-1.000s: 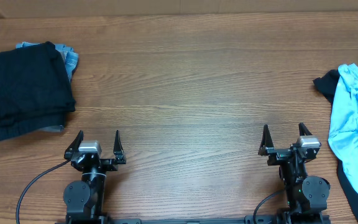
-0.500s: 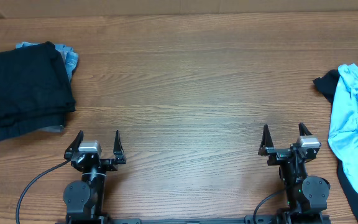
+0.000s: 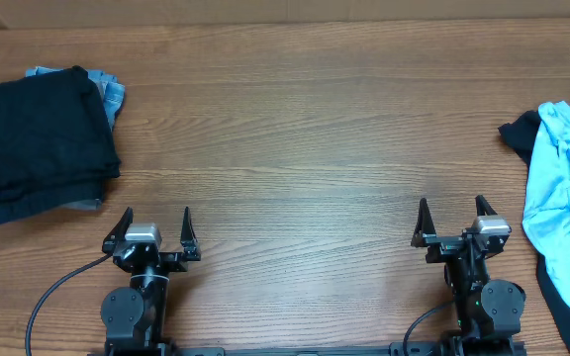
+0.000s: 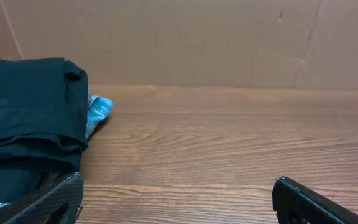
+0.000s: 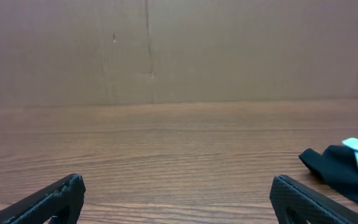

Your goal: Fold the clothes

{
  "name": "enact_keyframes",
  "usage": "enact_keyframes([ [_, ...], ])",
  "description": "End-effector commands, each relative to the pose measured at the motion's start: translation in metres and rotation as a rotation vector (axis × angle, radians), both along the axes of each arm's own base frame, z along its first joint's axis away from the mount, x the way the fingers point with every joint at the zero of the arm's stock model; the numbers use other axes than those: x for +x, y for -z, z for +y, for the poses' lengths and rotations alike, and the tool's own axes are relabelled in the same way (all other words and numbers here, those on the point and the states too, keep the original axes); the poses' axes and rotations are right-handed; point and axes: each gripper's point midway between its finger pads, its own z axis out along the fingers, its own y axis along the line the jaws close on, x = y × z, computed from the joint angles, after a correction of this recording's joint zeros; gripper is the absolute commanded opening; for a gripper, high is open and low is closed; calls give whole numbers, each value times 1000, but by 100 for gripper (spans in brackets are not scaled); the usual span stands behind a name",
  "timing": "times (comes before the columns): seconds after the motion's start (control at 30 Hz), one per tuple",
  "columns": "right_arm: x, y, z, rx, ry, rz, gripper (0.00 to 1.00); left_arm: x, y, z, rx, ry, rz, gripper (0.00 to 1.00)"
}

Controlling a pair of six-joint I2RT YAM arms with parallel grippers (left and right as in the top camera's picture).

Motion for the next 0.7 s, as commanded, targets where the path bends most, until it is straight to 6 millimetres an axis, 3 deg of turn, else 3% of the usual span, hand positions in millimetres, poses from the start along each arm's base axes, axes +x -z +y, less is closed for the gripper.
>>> enact_keyframes([
  [0.0, 0, 2, -1, 40, 7, 0, 100, 0, 0, -6, -9, 31, -10, 100],
  [0.17, -2, -7, -1, 118, 9, 7, 100, 0, -6, -7, -103, 31, -28, 100],
  [0.27, -9, -33, -2, 132, 9, -13, 100, -1, -19, -17, -305, 84, -56, 100],
  [0.37, -16, -63, -2, 131, 9, -7, 100, -8, -29, -29, -342, 147, -18, 100],
  [0.57, -9, -113, -2, 127, 18, 130, 100, -23, -83, -28, -241, 142, 10, 100],
  [0.67, 11, -137, -1, 124, 23, 208, 100, -26, -112, -28, -212, 140, 58, 100],
])
